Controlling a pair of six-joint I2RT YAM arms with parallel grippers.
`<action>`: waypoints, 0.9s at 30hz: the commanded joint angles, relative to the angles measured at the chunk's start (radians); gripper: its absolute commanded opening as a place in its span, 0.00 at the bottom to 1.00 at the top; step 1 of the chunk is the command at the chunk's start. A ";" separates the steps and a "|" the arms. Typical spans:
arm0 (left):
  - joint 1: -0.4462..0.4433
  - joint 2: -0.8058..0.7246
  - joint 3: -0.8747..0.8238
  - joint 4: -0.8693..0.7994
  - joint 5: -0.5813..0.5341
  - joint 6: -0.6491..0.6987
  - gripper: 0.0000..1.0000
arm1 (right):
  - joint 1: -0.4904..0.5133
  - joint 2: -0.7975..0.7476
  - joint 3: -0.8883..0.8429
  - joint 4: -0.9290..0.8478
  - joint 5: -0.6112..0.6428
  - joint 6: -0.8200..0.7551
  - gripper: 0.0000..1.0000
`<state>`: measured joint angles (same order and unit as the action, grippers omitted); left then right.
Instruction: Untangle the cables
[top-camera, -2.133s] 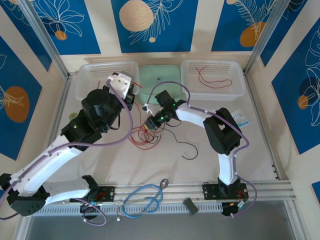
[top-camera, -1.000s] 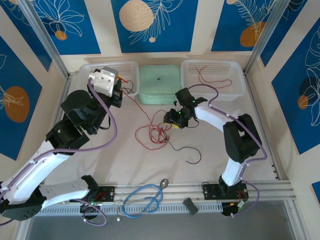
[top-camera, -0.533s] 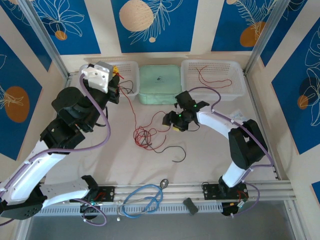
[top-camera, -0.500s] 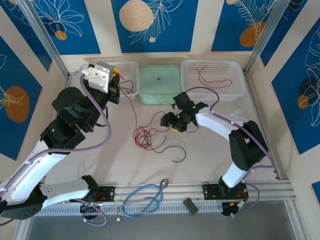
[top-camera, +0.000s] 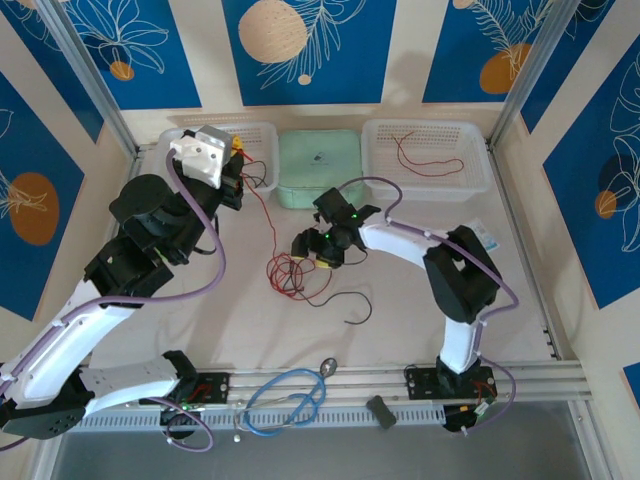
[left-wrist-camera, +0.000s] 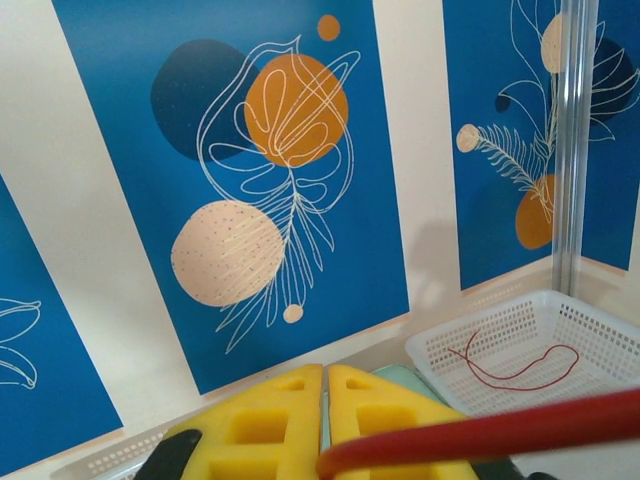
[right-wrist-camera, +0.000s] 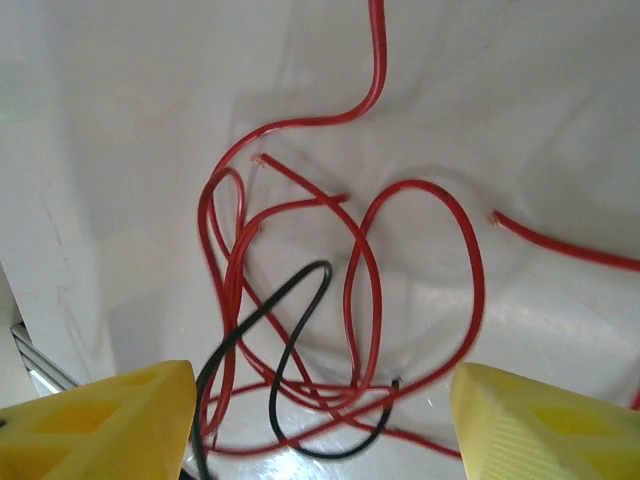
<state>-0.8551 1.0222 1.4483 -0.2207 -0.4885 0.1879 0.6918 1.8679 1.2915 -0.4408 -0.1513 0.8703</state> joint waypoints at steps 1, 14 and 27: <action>-0.002 -0.017 0.008 0.032 0.018 -0.014 0.00 | 0.028 0.028 0.053 -0.019 -0.087 0.078 0.68; -0.002 -0.025 0.004 0.034 0.016 -0.007 0.00 | 0.059 0.105 0.048 -0.030 -0.117 0.120 0.59; -0.003 -0.077 0.038 0.008 -0.052 0.082 0.00 | -0.008 0.079 -0.007 -0.150 0.066 0.044 0.00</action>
<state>-0.8551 0.9741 1.4498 -0.2256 -0.5018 0.2207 0.7078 1.9934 1.3125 -0.5190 -0.1520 0.9489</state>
